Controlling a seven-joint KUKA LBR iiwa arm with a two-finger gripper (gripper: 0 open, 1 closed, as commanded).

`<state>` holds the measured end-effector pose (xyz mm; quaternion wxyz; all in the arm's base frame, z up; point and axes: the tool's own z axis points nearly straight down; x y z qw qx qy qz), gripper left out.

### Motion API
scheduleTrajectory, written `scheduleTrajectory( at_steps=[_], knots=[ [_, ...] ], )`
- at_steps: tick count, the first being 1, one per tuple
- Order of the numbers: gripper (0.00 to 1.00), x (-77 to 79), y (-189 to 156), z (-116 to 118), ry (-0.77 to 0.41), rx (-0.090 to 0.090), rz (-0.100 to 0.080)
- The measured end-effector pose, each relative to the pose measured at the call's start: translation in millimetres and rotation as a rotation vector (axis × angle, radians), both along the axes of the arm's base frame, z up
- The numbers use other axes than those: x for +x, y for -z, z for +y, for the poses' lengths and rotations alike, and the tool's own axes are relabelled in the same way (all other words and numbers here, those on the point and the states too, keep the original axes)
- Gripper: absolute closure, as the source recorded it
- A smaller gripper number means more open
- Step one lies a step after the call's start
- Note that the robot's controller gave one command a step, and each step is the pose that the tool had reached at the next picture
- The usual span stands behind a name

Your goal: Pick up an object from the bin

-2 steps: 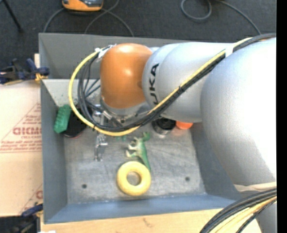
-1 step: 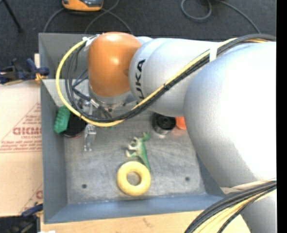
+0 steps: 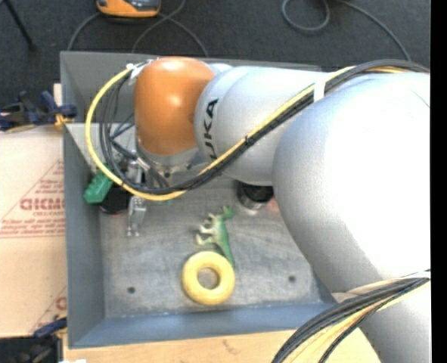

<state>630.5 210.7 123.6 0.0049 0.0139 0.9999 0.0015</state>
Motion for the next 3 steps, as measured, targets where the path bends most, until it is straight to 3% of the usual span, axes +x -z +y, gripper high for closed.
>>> scheduleTrajectory(
  at_steps=[1, 2, 3],
  knots=[
    [0.00, -9.3, 20, -2, 0.214, 0.008, -0.013],
    [0.00, 0.5, 15, 1, 0.254, 0.004, -0.004],
    [0.00, 18.7, 30, -16, 0.291, 0.013, -0.013]
  ],
)
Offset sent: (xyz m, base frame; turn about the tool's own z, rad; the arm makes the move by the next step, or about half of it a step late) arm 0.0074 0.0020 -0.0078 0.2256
